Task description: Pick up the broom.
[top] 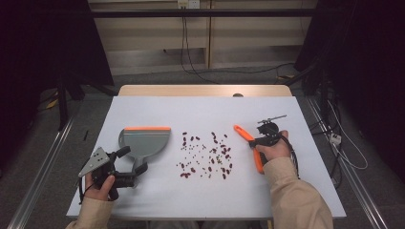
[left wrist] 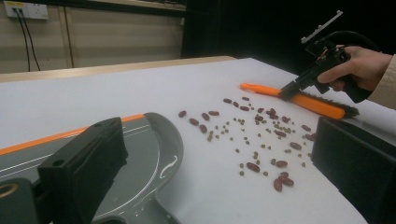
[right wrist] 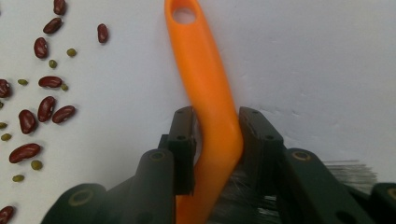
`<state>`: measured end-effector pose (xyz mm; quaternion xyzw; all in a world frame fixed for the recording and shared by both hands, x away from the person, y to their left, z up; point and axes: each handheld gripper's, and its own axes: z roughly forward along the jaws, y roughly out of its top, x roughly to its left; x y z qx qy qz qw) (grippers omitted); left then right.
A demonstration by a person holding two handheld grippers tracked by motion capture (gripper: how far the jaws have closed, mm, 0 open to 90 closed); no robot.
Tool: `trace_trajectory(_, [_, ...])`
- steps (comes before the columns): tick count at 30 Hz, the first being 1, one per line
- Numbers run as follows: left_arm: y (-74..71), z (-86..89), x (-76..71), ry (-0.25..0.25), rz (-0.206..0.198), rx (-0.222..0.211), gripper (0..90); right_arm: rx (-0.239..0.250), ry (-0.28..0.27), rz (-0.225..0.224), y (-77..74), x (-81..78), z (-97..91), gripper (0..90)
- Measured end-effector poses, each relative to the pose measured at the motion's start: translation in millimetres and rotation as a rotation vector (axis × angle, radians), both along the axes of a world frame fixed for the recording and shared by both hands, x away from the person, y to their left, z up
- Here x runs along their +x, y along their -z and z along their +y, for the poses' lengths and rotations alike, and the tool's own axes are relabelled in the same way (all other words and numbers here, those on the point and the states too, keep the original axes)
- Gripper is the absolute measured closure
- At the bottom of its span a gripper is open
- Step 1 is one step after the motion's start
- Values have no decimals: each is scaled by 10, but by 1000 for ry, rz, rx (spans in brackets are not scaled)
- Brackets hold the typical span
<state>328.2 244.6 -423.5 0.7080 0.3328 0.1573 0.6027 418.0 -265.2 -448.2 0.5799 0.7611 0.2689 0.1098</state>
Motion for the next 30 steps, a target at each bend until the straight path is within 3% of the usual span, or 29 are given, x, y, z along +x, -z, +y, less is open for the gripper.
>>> trace_trajectory(5, [-1, 2, -1, -2, 1, -1, 30, -9, -12, 22, -21, 28, 2, 681])
trace_trajectory(9, [-8, 16, -6, -7, -1, -1, 30, -39, -30, 87, -70, 110, 27, 686])
trace_trajectory(13, [-13, 15, -6, -14, -4, -8, 30, -122, -39, 127, -117, 164, 128, 699])
trace_trajectory(15, [-18, 22, -11, -16, -4, -5, 30, -139, -47, 133, -127, 172, 146, 700])
trace_trajectory(22, [-11, 30, -3, -17, -3, -9, 30, -151, -59, 104, -138, 158, 148, 702])
trace_trajectory(24, [-13, 34, 0, -19, -4, -8, 30, -132, -51, 97, -155, 149, 126, 702])
trace_trajectory(30, [-8, 30, 0, -20, 0, -9, 30, -69, -19, -11, -260, 53, -2, 704])
